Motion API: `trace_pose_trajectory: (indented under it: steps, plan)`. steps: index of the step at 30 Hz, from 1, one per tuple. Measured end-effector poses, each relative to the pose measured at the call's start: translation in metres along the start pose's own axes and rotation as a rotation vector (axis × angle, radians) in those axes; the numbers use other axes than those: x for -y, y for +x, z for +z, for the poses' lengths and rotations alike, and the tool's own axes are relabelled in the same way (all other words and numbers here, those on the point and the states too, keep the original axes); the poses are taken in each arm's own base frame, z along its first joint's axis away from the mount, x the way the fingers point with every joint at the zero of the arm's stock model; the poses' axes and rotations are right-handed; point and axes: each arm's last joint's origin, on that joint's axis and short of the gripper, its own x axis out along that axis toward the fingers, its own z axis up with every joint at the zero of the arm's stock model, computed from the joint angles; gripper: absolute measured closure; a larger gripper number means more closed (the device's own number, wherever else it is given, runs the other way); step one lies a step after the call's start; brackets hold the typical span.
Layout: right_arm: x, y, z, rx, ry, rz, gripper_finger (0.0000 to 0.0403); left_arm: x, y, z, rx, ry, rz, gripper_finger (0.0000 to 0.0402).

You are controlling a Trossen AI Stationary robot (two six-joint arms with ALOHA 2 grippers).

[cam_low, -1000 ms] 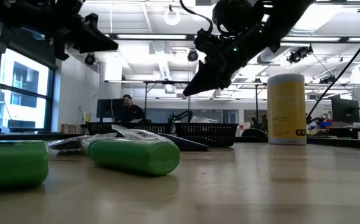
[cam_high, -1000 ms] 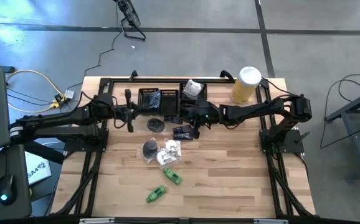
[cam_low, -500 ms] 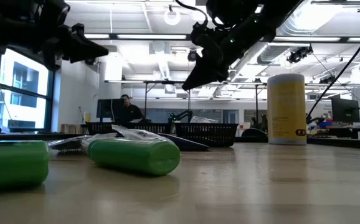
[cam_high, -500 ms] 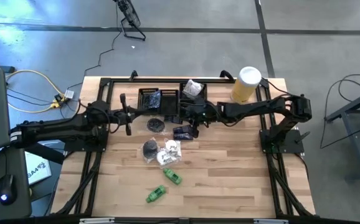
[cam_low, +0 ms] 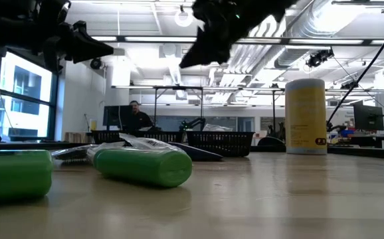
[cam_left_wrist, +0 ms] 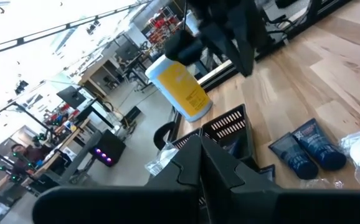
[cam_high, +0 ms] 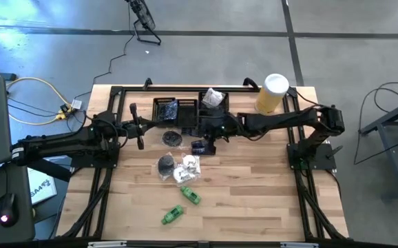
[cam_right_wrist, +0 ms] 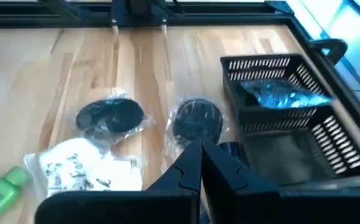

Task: Pick & Place Travel size toiletries
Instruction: Put the blue shave cream into the bottom black bin

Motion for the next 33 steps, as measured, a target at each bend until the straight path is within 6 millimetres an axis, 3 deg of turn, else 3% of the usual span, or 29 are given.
trace_pose_trajectory:
  steps: [5, 11, 18, 24, 28, 33]
  plan:
    - [0.004, 0.005, 0.003, -0.106, -0.049, -0.044, 0.0400, 0.000, 0.000, 0.000, 0.002, 0.000, 0.001, 0.0402]
    - [0.009, 0.024, -0.021, -0.262, -0.034, 0.011, 0.0400, 0.001, 0.000, -0.001, -0.007, -0.001, -0.005, 0.0402]
    - [0.007, 0.046, -0.034, -0.289, -0.036, 0.016, 0.0400, 0.001, 0.000, -0.001, -0.010, -0.002, -0.008, 0.0402]
    - [0.005, 0.048, -0.035, -0.293, -0.045, 0.037, 0.0398, 0.001, 0.000, -0.001, -0.012, -0.004, -0.010, 0.0402]
    - [0.004, 0.048, -0.036, -0.296, -0.058, 0.067, 0.0371, 0.001, 0.000, -0.001, -0.012, -0.004, -0.010, 0.0402]
    - [0.004, 0.048, -0.036, -0.295, -0.058, 0.068, 0.0289, 0.001, 0.000, -0.001, -0.013, -0.003, -0.011, 0.0402]
